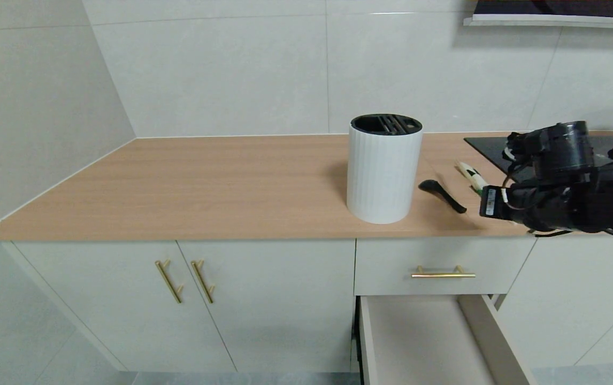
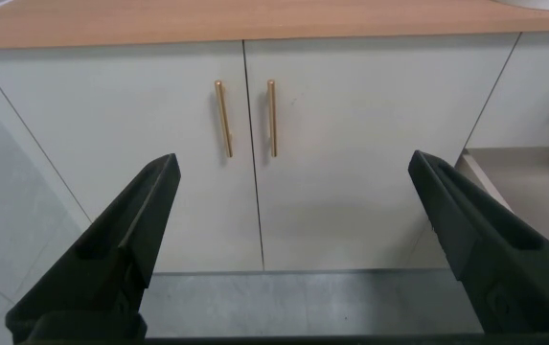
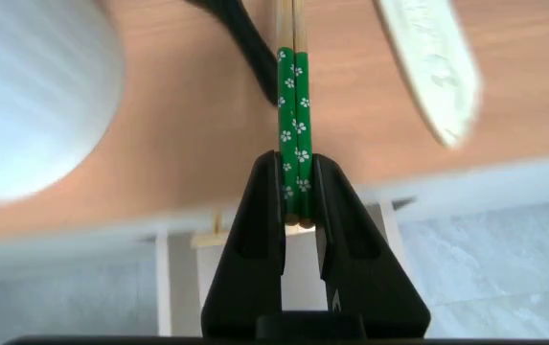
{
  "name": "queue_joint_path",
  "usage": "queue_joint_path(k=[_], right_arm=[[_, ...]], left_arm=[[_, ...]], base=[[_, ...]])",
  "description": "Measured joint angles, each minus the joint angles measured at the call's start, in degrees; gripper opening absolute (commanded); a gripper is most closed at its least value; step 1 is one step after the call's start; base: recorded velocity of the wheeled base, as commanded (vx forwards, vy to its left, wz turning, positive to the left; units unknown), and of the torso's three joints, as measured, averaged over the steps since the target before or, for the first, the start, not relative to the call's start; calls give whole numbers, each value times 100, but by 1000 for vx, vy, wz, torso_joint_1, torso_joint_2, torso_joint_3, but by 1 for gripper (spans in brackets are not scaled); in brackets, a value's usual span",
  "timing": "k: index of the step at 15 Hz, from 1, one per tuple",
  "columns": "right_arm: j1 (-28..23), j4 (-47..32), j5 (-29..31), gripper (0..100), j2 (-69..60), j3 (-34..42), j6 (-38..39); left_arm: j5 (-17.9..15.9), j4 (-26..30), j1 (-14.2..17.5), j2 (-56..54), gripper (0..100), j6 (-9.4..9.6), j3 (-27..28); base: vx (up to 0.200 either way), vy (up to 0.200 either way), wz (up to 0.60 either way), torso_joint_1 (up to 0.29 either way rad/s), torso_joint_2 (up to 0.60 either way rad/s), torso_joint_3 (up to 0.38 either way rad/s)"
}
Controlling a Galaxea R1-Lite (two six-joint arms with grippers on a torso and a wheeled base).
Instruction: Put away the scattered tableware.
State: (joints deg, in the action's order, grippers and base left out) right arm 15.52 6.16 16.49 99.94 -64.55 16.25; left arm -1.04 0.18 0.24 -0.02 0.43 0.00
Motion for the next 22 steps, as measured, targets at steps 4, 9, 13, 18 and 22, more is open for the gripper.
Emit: queue_joint_path(k=[4, 9, 13, 18, 22], right_arm=[[18, -1677, -892, 0, -1389, 300, -9], [138, -2981, -1938, 0, -2519, 510, -339], [601, -2979, -1944, 0, -2695, 841, -591], [1248, -2937, -1887, 0, -2728, 1229, -622], [1339, -2926, -1892, 0, -2669, 1348, -629]], left_arm=[[-2, 0, 0, 0, 100, -2, 0], [0, 0, -2, 0, 100, -2, 0], [0, 0, 0, 0, 100, -2, 0], [0, 0, -4, 0, 100, 0, 0], [-2, 0, 0, 0, 100, -2, 0]], base=[[0, 0, 0, 0, 0, 0], [0, 0, 0, 0, 0, 0], [0, 0, 0, 0, 0, 0], [0, 0, 0, 0, 0, 0], [0, 0, 0, 0, 0, 0]])
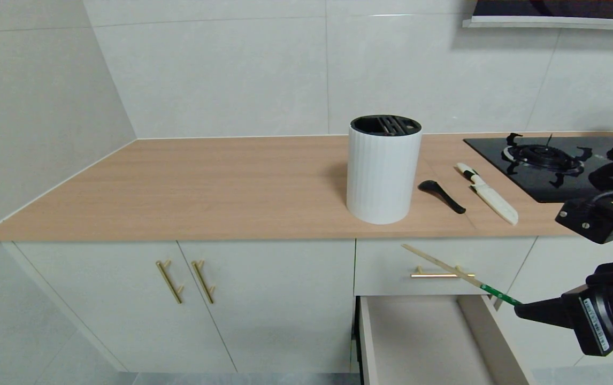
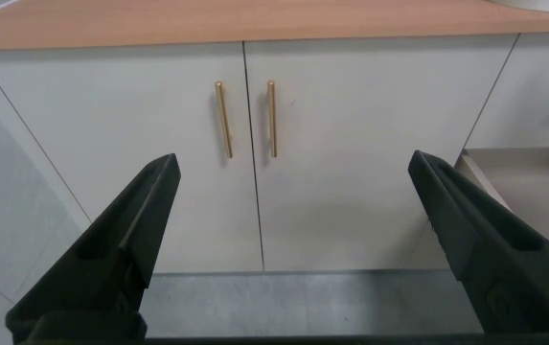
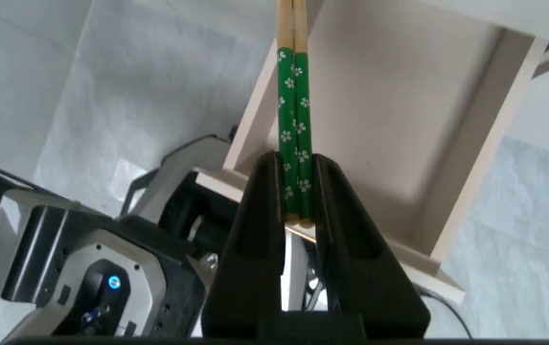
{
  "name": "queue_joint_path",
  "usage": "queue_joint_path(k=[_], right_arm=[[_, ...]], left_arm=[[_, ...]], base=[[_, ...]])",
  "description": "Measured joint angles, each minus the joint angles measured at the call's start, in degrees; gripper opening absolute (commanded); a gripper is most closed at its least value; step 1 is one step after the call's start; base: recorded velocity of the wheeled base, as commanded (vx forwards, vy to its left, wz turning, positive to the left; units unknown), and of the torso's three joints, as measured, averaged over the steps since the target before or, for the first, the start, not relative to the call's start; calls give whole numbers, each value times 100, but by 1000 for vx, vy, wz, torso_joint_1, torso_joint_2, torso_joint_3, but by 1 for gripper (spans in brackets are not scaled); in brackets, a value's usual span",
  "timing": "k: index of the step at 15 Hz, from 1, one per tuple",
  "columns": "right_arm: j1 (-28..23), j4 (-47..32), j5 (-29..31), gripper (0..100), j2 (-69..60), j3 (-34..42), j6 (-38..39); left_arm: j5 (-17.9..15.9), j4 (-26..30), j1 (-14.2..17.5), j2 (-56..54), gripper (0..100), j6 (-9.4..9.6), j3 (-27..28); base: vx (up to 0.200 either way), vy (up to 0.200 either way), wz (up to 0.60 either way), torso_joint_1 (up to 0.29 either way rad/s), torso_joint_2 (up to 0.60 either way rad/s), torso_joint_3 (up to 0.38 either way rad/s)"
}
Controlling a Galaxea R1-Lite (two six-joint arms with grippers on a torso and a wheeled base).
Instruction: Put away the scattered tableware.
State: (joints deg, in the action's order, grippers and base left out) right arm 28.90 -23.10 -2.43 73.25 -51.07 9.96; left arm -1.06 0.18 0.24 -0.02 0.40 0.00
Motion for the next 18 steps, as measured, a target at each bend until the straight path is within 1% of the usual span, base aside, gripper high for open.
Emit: queue_joint_path(k=[9, 13, 18], right_arm=[[44, 0, 16, 0, 285, 85, -4], [44, 1, 27, 0, 390, 93, -2], [44, -2, 24, 0, 496, 96, 2]], left_arm=[[0, 0, 0, 0, 100, 2, 0], [0, 0, 0, 0, 100, 2, 0], [2, 0, 0, 2, 100, 2, 0]], base=[[0, 0, 0, -5, 9, 6], [0, 0, 0, -159, 387, 217], [0, 0, 0, -190, 474, 283]])
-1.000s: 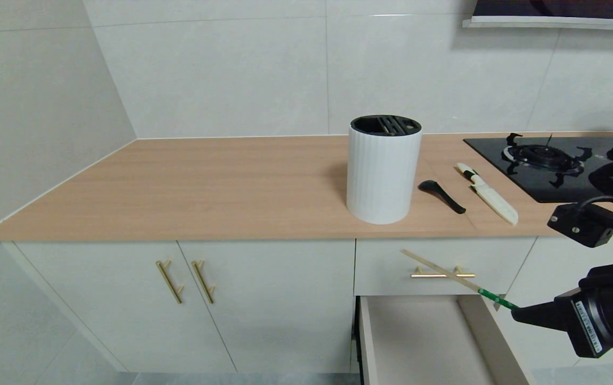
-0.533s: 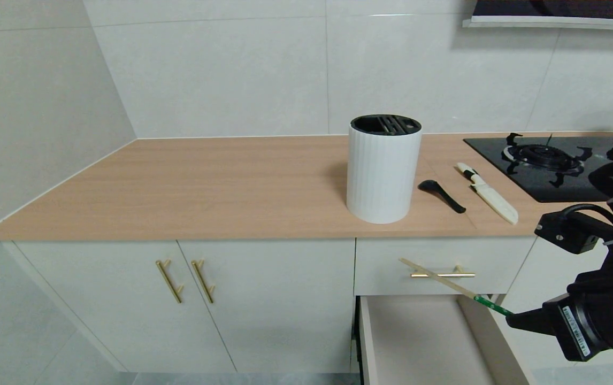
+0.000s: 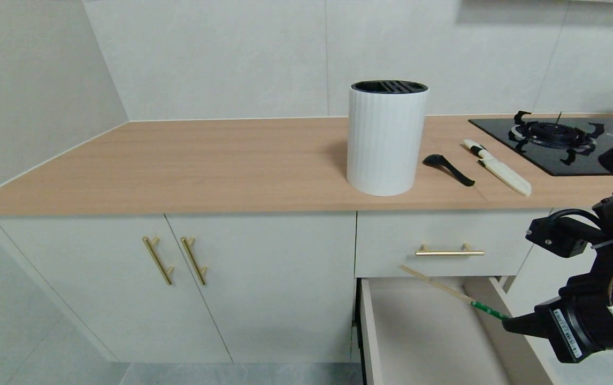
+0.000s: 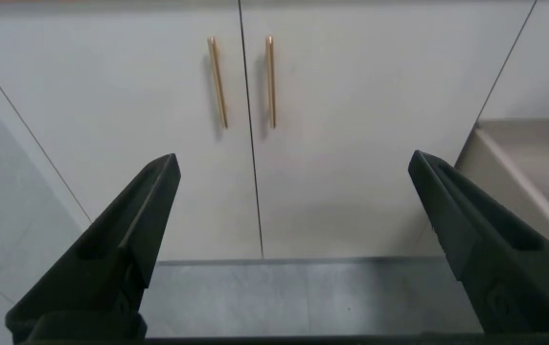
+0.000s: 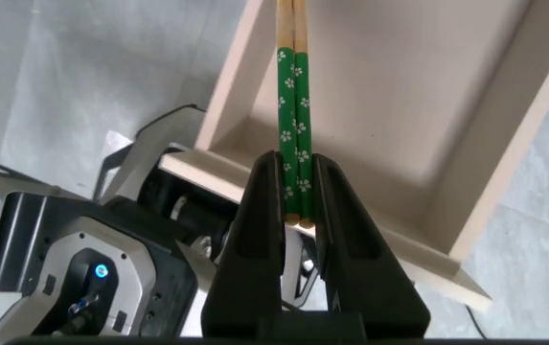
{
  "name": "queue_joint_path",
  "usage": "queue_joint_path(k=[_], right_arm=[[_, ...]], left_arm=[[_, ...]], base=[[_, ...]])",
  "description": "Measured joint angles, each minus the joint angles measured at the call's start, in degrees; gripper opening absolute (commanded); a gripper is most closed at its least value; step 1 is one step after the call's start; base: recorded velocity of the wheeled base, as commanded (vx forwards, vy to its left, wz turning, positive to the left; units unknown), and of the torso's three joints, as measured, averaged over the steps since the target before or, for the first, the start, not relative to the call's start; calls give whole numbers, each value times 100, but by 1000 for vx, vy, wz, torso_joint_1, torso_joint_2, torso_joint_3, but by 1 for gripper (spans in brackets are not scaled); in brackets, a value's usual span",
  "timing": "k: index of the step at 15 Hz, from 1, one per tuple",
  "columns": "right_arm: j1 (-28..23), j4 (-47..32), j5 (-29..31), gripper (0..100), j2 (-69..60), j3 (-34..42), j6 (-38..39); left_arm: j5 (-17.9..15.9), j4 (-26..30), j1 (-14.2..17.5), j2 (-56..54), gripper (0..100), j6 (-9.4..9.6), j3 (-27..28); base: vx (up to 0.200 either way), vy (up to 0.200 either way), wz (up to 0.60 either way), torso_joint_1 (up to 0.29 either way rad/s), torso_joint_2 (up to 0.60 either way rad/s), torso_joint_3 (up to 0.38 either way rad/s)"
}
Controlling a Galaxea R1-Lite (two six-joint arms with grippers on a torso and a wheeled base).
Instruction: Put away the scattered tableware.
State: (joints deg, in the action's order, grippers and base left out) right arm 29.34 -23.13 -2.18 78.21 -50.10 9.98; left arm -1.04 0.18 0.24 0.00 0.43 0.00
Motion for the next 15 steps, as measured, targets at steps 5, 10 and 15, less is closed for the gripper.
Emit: queue_joint_path(k=[5, 10, 15], right_arm=[[1, 0, 9, 0, 144, 9, 2], [0, -2, 9, 0, 282, 11, 5], [0, 2, 9, 0, 343, 9, 5]], left_arm=[[-2, 0, -2, 0, 100, 0, 0], [-2, 0, 0, 0, 100, -2, 0], [-2, 0, 0, 0, 100, 1, 0]], base=[[0, 0, 0, -166, 469, 305], [0, 0, 0, -121, 447, 327], [0, 0, 0, -22, 117, 87]])
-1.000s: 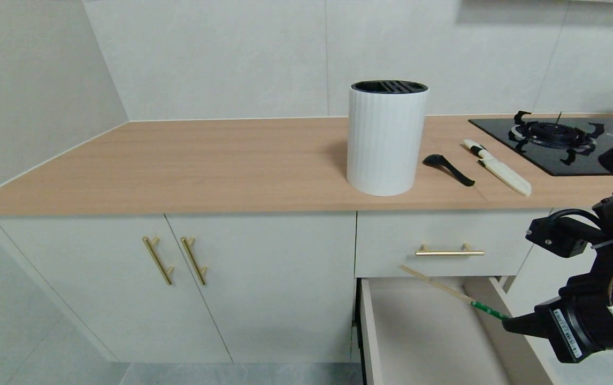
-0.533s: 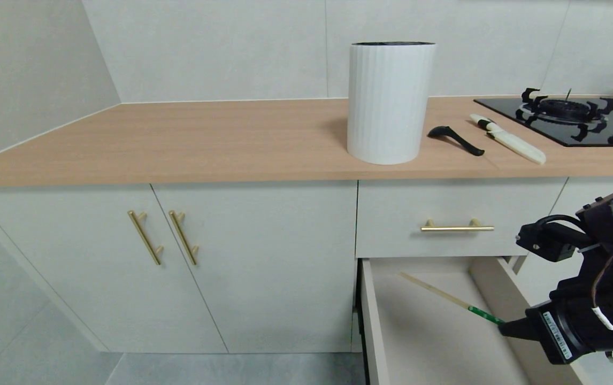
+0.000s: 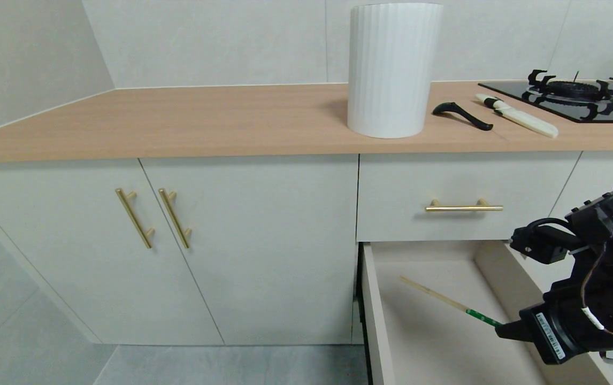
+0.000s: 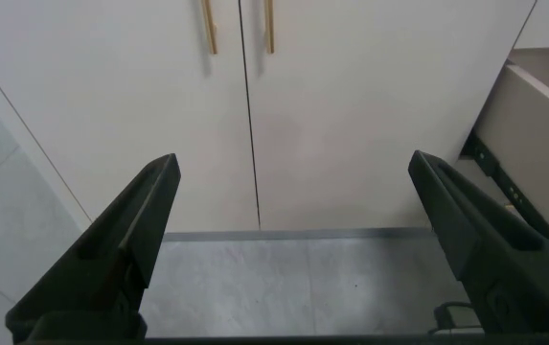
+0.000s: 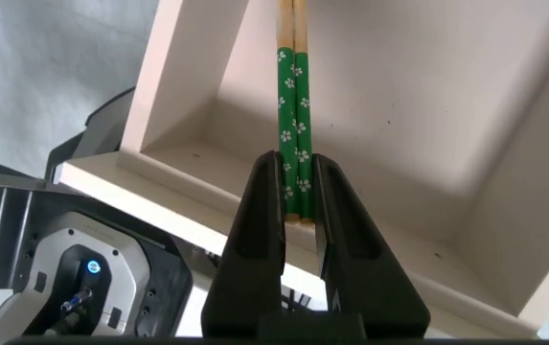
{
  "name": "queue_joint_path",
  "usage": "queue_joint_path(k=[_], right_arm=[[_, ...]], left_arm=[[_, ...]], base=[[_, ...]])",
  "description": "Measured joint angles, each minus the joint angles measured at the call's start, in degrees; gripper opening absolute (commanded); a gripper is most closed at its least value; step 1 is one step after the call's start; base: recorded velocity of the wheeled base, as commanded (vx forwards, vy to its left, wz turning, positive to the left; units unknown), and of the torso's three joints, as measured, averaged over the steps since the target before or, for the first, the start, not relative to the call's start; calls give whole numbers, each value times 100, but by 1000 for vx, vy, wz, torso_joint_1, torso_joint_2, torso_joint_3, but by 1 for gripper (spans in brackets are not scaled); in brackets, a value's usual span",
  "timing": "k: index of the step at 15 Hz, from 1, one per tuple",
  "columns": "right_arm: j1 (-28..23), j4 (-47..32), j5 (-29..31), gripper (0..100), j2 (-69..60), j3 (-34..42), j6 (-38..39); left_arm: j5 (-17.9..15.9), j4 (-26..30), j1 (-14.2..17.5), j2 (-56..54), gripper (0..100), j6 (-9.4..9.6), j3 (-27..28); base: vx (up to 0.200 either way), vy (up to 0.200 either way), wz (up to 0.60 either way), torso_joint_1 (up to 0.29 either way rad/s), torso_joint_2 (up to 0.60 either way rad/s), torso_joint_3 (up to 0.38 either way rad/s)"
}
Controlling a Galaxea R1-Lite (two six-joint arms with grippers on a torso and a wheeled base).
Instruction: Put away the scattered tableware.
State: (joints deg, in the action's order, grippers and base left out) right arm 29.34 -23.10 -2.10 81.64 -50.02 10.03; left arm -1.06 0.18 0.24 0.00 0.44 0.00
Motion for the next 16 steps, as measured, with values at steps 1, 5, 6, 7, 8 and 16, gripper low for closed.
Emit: queue_joint_path(k=[1, 5, 6, 7, 8, 16], right_arm=[[1, 1, 0, 0, 17, 0, 0], [-11, 85, 10, 0, 199, -6, 6], [-13, 121, 71, 0, 317, -6, 9], [-16, 168, 207, 0, 450, -6, 17], [-24, 239, 371, 0, 625, -6, 37], [-247, 1641, 491, 0, 1858, 197, 345]], left_arm=[[0, 0, 0, 0, 100, -1, 0], [0, 0, 0, 0, 100, -1, 0], [0, 0, 0, -2, 100, -4, 0], [0, 0, 0, 0, 100, -4, 0], [0, 0, 0, 0, 100, -4, 0], [2, 0, 0, 0, 100, -4, 0]], base=[[0, 0, 0, 0, 0, 0], [0, 0, 0, 0, 0, 0], [0, 0, 0, 0, 0, 0], [0, 0, 0, 0, 0, 0], [0, 0, 0, 0, 0, 0], [0, 0, 0, 0, 0, 0]])
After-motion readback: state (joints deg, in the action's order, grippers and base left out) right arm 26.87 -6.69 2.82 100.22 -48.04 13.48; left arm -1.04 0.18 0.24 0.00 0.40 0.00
